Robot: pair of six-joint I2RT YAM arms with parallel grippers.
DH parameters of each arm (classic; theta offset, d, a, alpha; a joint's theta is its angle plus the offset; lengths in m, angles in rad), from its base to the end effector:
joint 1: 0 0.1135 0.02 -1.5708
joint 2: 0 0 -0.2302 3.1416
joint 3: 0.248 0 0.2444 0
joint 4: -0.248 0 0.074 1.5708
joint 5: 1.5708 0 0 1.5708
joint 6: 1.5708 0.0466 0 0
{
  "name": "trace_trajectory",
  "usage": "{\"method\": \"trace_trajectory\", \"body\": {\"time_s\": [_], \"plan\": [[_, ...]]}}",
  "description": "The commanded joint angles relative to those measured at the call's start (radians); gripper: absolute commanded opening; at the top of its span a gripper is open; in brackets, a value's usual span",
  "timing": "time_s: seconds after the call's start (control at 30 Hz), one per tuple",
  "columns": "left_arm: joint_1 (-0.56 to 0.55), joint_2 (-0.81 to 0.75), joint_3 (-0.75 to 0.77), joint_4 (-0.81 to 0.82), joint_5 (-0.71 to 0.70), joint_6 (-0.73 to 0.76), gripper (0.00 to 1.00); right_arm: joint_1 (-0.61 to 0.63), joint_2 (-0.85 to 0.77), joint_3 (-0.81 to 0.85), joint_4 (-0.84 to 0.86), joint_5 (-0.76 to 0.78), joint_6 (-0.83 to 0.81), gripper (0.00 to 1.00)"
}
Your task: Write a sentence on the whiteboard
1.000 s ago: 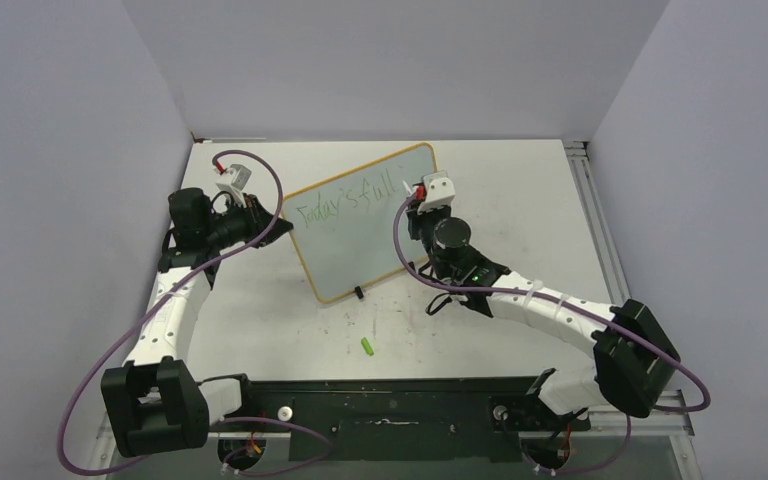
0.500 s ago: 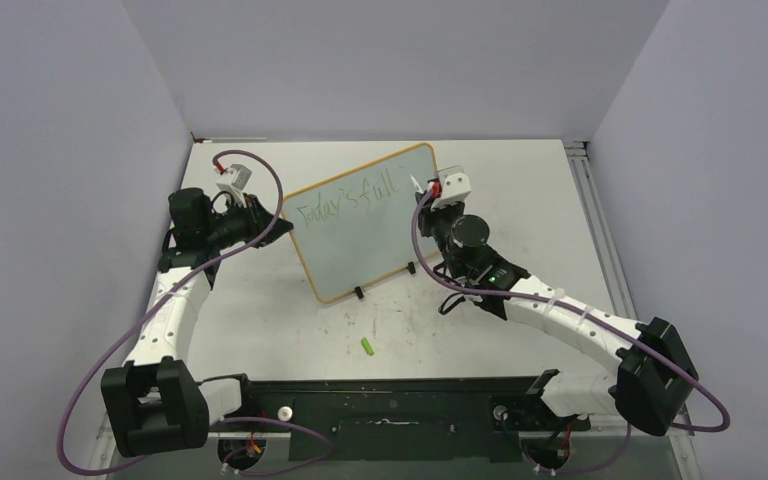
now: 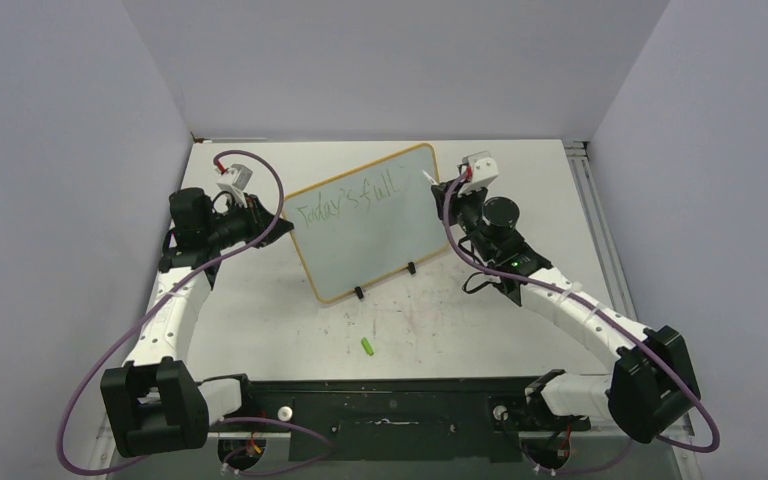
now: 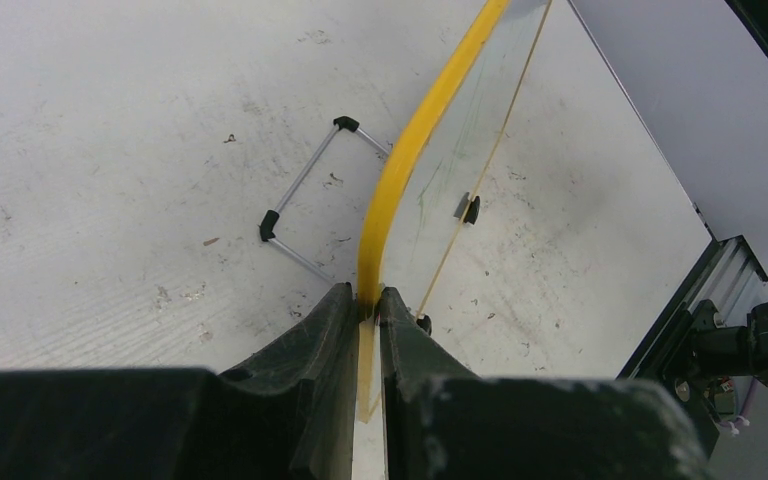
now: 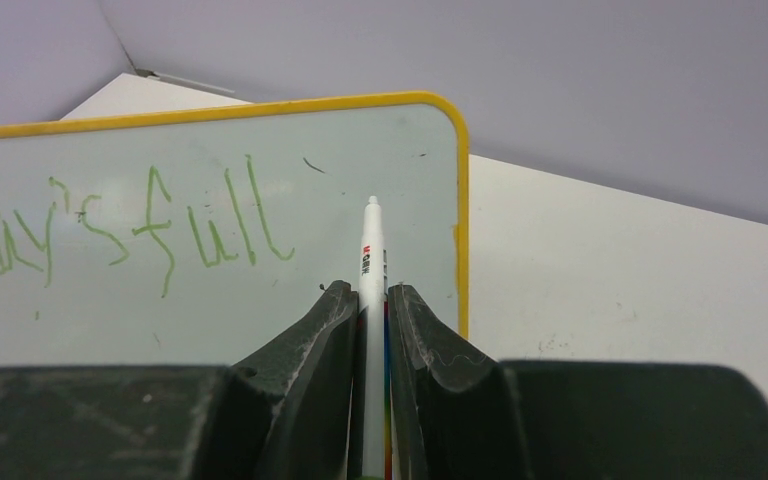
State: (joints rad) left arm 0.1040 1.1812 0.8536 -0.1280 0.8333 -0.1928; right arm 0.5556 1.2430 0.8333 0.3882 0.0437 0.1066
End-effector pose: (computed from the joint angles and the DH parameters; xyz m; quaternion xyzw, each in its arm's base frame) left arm 0.2729 -0.0062 0.2607 0.0971 0.7991 -0.3645 0.4682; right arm 0.2624 0.1605 0.2895 -0.1442 0.7000 0.2126 0.6664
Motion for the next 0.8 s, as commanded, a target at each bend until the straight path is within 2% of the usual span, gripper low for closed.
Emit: {"method": "trace_trajectory", "body": {"time_s": [0.0, 0.4, 0.77], "plan": [[-0.004, -0.008, 0.024, -0.001, -0.038, 0.026, 0.0, -0.011, 0.02, 0.017, 0.049, -0.11, 0.024, 0.05], [-0.005, -0.006, 0.024, -0.008, -0.041, 0.032, 0.0, -0.012, 0.129, 0.084, 0.074, -0.108, 0.02, 0.05], [-0.005, -0.008, 0.025, -0.009, -0.04, 0.033, 0.0, -0.012, 0.16, 0.11, 0.093, -0.097, 0.018, 0.05]]}}
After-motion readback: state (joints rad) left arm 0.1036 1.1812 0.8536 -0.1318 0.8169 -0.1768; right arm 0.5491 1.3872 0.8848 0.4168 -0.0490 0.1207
